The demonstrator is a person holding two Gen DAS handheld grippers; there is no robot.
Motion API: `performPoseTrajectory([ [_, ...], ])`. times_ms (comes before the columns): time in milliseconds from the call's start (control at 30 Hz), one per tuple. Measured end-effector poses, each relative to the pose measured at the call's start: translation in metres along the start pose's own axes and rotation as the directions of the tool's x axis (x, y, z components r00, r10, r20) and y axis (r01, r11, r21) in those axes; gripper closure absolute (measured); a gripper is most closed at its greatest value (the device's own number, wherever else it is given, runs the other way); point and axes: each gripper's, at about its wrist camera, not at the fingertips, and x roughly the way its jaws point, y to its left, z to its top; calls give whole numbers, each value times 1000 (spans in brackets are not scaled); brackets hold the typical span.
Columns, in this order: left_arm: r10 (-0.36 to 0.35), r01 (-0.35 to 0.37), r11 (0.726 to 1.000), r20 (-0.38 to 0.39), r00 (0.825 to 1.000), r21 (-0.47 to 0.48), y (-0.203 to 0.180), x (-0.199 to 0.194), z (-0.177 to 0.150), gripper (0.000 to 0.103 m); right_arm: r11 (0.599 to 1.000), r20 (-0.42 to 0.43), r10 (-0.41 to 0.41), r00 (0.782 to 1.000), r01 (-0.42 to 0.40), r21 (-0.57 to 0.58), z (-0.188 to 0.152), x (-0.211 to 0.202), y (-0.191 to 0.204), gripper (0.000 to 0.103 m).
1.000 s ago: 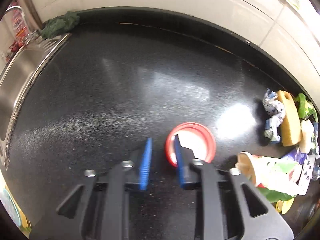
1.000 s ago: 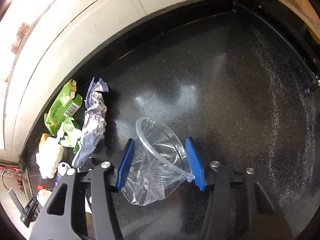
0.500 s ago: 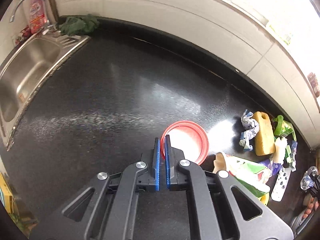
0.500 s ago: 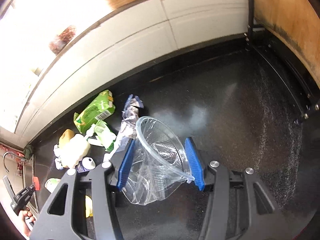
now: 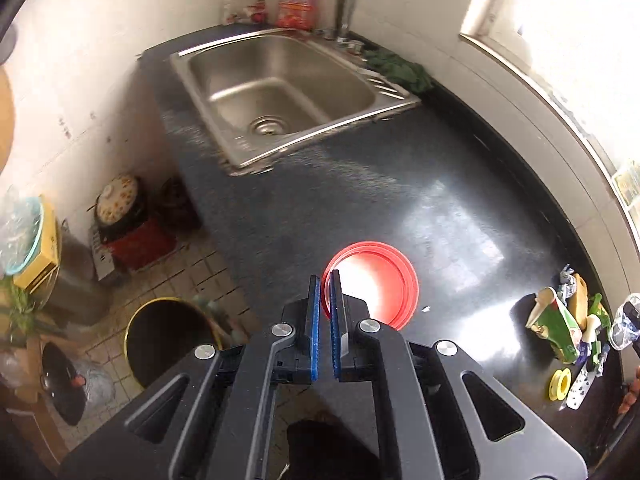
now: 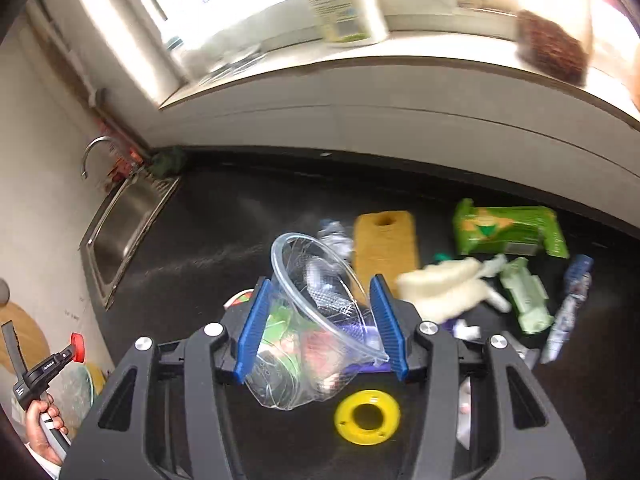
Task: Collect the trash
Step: 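Carry the lid in left tool and cup in right tool over the yellow-rimmed bin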
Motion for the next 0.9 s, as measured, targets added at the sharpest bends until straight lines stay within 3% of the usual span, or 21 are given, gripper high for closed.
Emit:
performPoseTrajectory([
  [67, 60, -59, 996, 1, 998, -61, 36, -18, -20, 100, 993, -44, 72, 996, -76, -94, -4, 19, 58, 53],
  [167, 155, -156, 976, -15, 988, -155, 91, -43, -53, 100, 948, -150, 178, 973, -210, -240, -24, 50, 156, 53],
  [267, 215, -222, 945, -55, 975, -240, 137, -56, -87, 100, 889, -255, 226, 940, -306, -340, -58, 69, 234, 53],
  [400, 246, -265, 908, -99, 964, -324, 182, -55, -119, 100, 822, -381, 242, 892, -397, -409, -105, 91, 308, 53],
  [533, 240, -275, 878, -135, 961, -392, 215, -39, -138, 100, 755, -469, 221, 855, -455, -473, -146, 109, 370, 53],
  [600, 236, -278, 869, -151, 960, -410, 228, -30, -145, 100, 722, -503, 207, 839, -478, -499, -162, 119, 396, 63],
  [633, 231, -277, 864, -159, 960, -420, 233, -26, -149, 100, 709, -522, 199, 829, -490, -507, -170, 123, 406, 93],
  [767, 206, -269, 851, -184, 961, -451, 251, -9, -157, 100, 689, -585, 161, 795, -515, -510, -195, 149, 434, 93],
  [900, 195, -272, 847, -209, 958, -458, 265, 10, -160, 100, 692, -653, 152, 742, -552, -466, -221, 183, 466, 94],
])
